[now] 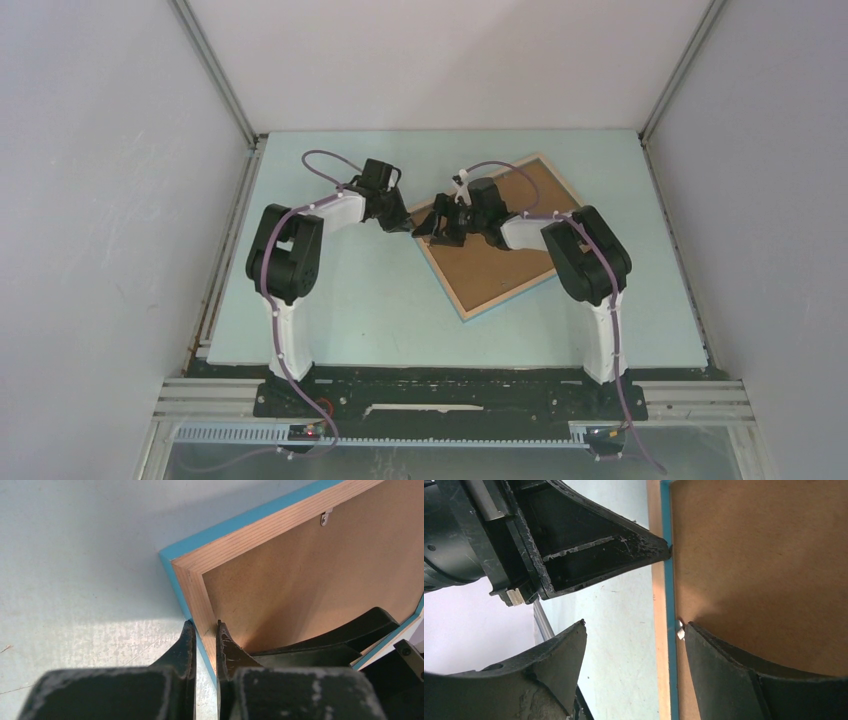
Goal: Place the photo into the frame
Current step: Install the photo frame at the center of the board.
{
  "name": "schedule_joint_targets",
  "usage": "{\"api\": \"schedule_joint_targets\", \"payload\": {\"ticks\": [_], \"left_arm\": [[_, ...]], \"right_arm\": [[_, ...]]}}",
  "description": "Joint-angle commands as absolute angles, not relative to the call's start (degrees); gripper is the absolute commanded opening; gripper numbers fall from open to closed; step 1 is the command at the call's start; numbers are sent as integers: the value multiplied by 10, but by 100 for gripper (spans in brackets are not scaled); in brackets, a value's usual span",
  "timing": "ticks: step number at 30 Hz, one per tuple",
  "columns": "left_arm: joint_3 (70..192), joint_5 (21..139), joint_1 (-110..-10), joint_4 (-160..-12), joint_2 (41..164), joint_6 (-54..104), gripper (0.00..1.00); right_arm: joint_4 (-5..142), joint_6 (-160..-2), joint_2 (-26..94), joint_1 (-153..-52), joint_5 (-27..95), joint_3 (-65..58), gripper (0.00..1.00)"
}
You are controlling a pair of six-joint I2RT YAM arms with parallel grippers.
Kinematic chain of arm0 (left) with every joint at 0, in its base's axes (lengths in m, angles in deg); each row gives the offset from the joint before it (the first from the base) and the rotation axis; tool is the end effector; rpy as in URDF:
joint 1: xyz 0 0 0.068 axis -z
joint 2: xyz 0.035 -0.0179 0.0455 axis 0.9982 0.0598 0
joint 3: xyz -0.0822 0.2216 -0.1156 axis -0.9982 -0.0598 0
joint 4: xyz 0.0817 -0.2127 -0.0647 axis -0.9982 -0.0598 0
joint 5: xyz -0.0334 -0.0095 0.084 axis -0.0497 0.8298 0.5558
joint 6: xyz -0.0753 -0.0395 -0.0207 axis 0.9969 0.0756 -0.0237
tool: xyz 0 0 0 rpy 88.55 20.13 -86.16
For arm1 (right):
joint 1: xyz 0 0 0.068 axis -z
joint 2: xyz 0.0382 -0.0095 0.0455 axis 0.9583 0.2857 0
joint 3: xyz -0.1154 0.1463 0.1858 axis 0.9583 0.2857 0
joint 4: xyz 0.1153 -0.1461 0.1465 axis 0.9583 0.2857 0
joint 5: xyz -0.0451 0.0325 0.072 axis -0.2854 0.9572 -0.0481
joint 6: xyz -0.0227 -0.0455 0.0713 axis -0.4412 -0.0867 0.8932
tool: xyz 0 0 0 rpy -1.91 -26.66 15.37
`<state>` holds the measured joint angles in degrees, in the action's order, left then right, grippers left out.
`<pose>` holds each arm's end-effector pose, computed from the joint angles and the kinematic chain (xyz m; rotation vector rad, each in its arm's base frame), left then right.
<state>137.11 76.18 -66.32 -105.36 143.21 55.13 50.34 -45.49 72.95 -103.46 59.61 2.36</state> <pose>0.3943 -0.1629 0.1310 -0.4010 2.6192 -0.6680 0.3677 0.2616 0.1278 -0.1276 2.3520 1.3027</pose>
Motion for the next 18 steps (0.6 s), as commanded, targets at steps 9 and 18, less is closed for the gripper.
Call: {"api": "schedule_joint_targets", "payload": {"ticks": [9,18], "left_arm": [[1386,736,-666,-1026,1435,509,0],[1498,781,-670,-1103,1496,462,0]], "right_arm": [[563,-465,783,-1052,633,-18,79],[575,-461,774,-1050,666,-20,79]]}}
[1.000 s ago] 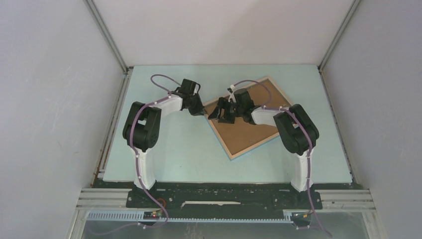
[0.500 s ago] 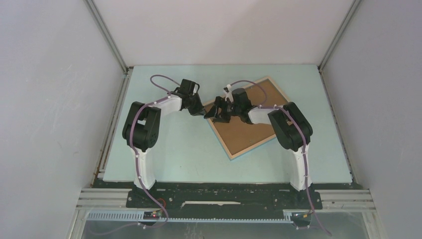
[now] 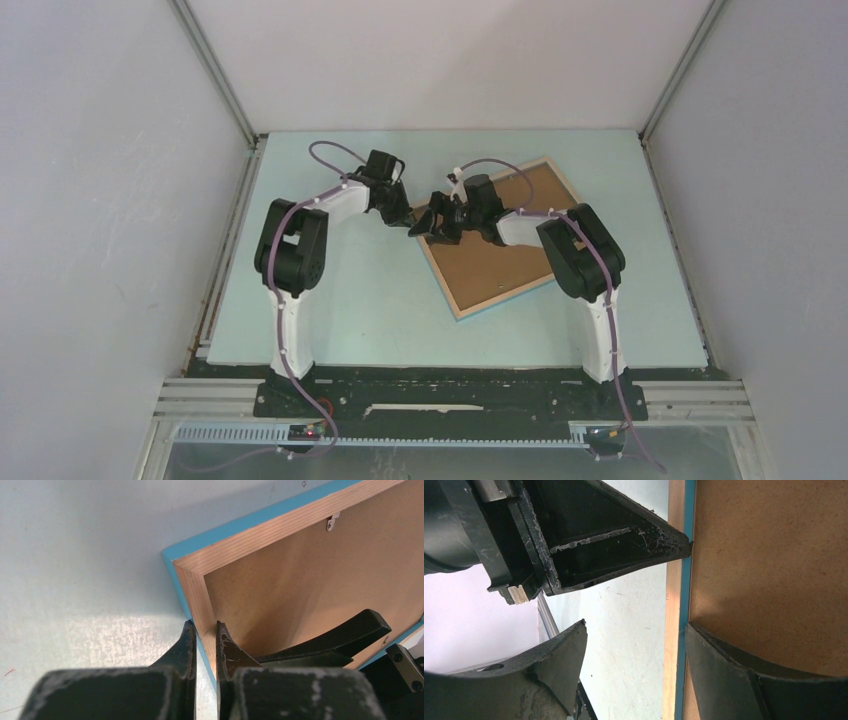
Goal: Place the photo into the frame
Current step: Install the photo frame at the center of the board.
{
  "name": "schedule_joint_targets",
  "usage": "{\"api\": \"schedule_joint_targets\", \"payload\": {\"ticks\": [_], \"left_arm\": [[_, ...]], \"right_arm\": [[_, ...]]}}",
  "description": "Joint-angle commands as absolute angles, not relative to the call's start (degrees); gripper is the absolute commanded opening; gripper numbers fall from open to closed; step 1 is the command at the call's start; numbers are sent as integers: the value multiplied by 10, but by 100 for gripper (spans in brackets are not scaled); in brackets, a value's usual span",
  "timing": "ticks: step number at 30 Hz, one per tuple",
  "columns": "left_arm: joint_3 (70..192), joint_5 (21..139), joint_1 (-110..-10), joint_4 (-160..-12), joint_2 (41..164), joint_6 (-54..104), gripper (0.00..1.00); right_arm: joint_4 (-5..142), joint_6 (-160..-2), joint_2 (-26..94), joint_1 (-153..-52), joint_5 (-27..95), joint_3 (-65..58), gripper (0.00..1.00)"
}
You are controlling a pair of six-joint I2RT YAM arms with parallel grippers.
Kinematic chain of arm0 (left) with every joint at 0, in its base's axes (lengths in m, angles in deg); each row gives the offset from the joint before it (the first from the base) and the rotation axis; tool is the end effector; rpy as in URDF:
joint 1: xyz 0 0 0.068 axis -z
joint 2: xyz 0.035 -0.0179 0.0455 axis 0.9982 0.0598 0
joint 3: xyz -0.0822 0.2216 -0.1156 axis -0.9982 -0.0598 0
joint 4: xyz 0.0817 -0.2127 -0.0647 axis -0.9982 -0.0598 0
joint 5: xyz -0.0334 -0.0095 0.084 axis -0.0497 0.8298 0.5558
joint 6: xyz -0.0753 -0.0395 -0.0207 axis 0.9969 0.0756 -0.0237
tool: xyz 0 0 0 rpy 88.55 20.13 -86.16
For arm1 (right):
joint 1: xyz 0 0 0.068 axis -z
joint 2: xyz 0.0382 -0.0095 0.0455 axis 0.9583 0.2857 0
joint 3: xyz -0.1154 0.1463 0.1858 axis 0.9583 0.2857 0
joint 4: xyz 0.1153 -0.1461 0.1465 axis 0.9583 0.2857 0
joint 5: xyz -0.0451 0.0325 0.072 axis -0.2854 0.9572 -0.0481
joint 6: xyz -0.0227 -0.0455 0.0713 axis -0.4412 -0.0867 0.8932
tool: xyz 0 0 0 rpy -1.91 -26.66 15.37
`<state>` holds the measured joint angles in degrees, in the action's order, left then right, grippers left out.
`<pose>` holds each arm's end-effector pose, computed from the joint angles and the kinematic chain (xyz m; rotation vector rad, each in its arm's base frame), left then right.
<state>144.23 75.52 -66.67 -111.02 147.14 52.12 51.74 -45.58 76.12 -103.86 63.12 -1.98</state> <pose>0.4085 -0.1662 0.1312 -0.3469 2.6631 -0.6428 0.3742 0.2736 0.1253 -0.1786 2.3625 1.3678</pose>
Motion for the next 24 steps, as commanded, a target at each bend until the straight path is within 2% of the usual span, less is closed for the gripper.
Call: {"api": "schedule_joint_targets", "payload": {"ticks": [1,12,16,19,22,24], "left_arm": [[1504,784,-670,-1107,1499,458,0],[1511,780,-674,-1104,1503,450,0],[1492,774,-672,-1085,1481,442,1],[1480,792,-670,-1098,1449,422,14],[1436,807,-667,-1098,1389,423,41],[1396,821,-663,-1092,1345,435,55]], "right_arm": [[581,-464,770,-1049,668,-20,79],[562,-513,740,-1033,677,-20,81],[519,-502,725,-1012,725,-12,81],[455,-505,651,-997,714,42,82],[472,-562,583,-982,673,78,84],[489,-595,554,-976,638,102,85]]}}
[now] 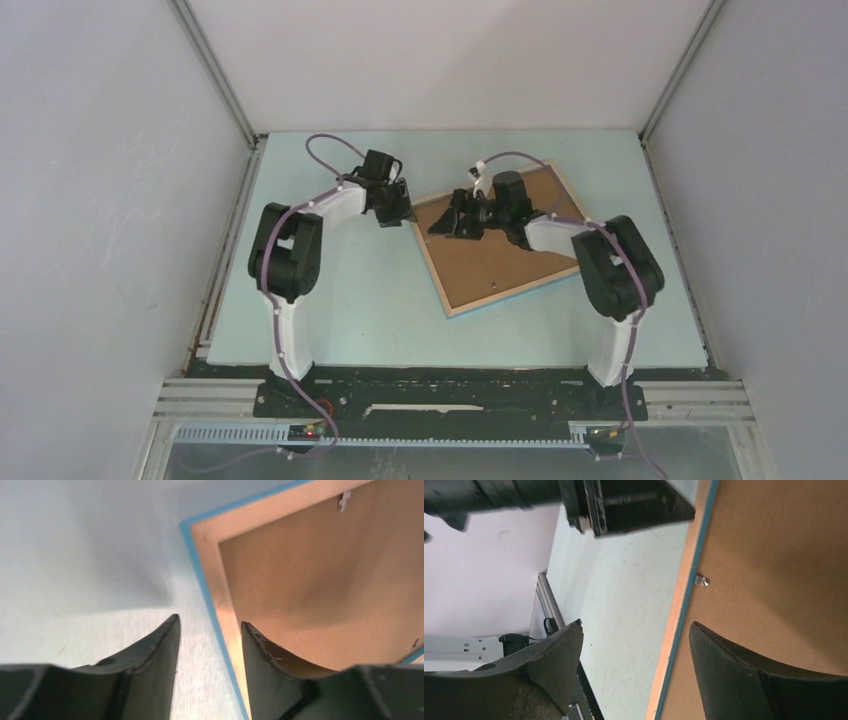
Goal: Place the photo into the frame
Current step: Install the photo frame at the center of the board, then adjust the photo frame at the center of the board.
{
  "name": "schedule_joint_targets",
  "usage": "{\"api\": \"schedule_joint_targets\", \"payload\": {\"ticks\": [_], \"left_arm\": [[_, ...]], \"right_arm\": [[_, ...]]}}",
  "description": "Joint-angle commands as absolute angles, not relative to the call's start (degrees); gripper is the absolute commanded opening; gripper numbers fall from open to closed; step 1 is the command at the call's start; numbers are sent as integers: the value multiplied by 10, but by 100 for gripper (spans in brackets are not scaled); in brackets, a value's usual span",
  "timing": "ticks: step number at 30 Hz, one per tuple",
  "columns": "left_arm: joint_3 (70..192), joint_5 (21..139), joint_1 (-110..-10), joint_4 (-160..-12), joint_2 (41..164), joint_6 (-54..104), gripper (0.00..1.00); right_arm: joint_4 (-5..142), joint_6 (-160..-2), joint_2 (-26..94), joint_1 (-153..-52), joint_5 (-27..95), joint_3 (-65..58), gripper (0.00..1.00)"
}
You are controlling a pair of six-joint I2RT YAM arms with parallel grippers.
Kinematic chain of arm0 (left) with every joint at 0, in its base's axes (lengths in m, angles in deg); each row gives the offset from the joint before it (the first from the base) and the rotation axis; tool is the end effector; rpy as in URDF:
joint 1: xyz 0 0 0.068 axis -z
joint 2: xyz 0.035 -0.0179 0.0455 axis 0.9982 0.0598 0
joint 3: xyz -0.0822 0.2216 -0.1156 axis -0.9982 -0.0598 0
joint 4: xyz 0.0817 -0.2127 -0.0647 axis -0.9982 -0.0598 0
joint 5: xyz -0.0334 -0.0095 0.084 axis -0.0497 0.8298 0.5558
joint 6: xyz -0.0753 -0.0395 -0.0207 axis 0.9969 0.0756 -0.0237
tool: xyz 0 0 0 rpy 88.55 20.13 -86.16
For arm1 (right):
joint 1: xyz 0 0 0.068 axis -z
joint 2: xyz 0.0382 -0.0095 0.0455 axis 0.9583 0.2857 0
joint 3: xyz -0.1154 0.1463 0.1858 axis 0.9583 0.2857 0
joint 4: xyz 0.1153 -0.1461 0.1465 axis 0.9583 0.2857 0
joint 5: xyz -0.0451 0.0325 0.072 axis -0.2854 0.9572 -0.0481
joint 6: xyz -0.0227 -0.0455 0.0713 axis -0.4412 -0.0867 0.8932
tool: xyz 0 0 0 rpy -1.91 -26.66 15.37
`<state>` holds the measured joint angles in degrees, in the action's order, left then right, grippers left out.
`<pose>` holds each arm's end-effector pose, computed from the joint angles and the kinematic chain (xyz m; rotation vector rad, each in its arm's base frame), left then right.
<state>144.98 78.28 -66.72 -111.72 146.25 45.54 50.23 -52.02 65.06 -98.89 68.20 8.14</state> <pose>0.4110 -0.1628 0.1400 -0.2079 2.6332 -0.5536 0.3563 0.2269 0.1583 -0.2823 2.2553 1.3702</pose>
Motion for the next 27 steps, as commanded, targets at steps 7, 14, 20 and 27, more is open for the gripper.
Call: {"api": "schedule_joint_targets", "payload": {"ticks": [7,14,20,27], "left_arm": [[1241,835,-622,-1061,1218,549,72],[1138,881,-515,-1015,1197,743,67],[1185,921,-463,-1053,1287,778,58],[1224,989,-470,-1107,1298,720,35]], "right_arm": [[453,-580,535,-931,627,181,85],[433,-570,535,-919,628,195,85],[432,-571,534,-918,623,198,85],[436,-573,532,-916,619,199,85]]}}
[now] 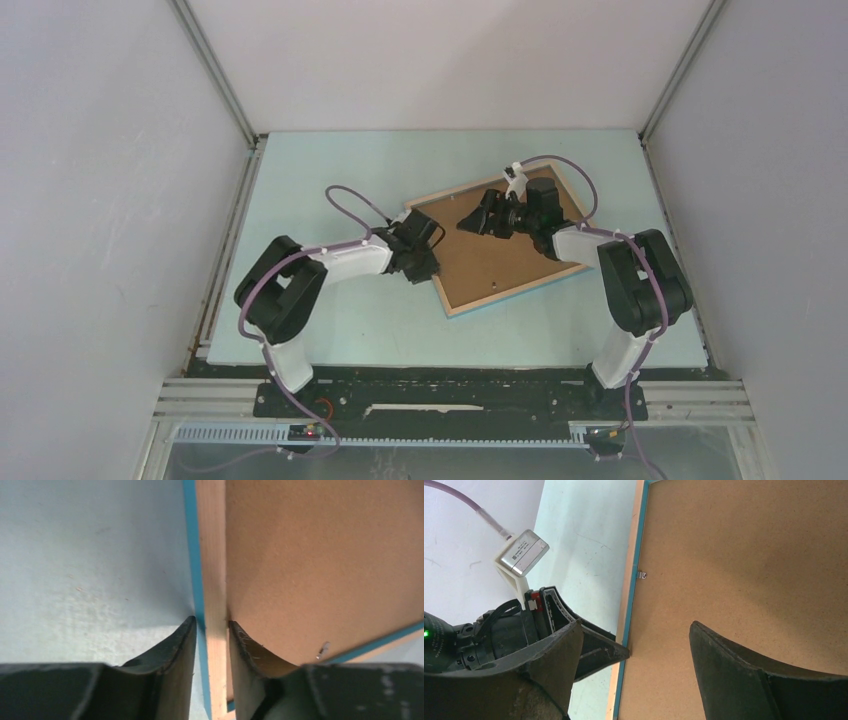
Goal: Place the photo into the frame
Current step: Adjust the photo frame at the center of the board.
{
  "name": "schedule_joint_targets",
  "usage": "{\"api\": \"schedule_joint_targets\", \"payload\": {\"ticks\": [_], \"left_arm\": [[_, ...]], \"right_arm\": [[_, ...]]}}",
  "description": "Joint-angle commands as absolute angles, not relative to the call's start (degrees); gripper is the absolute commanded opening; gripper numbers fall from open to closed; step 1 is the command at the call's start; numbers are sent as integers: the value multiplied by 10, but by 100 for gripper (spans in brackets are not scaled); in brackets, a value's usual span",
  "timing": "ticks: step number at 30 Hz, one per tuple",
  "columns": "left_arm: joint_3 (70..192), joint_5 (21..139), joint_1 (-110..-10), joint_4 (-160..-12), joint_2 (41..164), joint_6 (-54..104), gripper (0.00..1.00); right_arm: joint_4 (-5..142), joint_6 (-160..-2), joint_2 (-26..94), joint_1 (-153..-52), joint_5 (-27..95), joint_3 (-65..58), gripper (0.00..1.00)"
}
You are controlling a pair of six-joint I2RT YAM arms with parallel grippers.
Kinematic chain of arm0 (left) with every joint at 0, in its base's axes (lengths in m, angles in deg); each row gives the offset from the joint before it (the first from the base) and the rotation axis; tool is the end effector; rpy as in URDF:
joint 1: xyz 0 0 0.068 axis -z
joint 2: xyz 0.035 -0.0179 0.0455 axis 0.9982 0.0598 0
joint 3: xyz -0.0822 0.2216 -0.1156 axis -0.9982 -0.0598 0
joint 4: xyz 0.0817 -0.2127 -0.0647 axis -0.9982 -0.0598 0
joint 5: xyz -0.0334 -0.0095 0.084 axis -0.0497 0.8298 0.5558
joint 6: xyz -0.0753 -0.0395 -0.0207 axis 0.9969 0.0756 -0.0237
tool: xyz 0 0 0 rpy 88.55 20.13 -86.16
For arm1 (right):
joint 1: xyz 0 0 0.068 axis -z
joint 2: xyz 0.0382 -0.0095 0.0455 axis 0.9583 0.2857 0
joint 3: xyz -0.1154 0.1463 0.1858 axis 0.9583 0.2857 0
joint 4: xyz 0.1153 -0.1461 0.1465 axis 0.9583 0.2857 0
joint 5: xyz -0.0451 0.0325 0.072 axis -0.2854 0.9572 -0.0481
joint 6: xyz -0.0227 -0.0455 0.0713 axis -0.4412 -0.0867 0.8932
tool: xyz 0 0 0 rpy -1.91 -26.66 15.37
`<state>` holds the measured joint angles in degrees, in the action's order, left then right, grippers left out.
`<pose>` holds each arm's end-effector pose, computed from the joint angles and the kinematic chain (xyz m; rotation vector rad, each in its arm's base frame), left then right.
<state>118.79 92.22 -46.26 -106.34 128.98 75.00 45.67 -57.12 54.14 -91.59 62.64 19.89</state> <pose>0.2700 -0.2222 0.1284 -0.5206 2.6694 -0.5012 0.3463 0.1618 0.1747 -0.1913 2.1385 1.1570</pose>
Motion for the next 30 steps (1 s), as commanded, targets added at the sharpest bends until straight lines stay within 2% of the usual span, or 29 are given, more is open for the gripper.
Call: {"api": "schedule_joint_targets", "payload": {"ticks": [1,8,12,16,23,30], "left_arm": [[1229,988,-474,-1111,1301,711,31],[1264,959,-522,-1127,1324,614,1],[1259,942,-539,-1091,1306,567,0],[1209,911,-540,-1025,1282,602,0],[986,901,-529,-774,1198,791,0],[887,839,-506,-616,1169,813,0]], "right_arm": [[436,-574,532,-915,619,199,85],[458,-579,528,-915,600,198,85],[477,-581,525,-915,584,195,85],[537,-572,512,-916,551,181,85],[832,-570,389,-905,349,184,86],[926,-562,224,-839,231,289,86]]}}
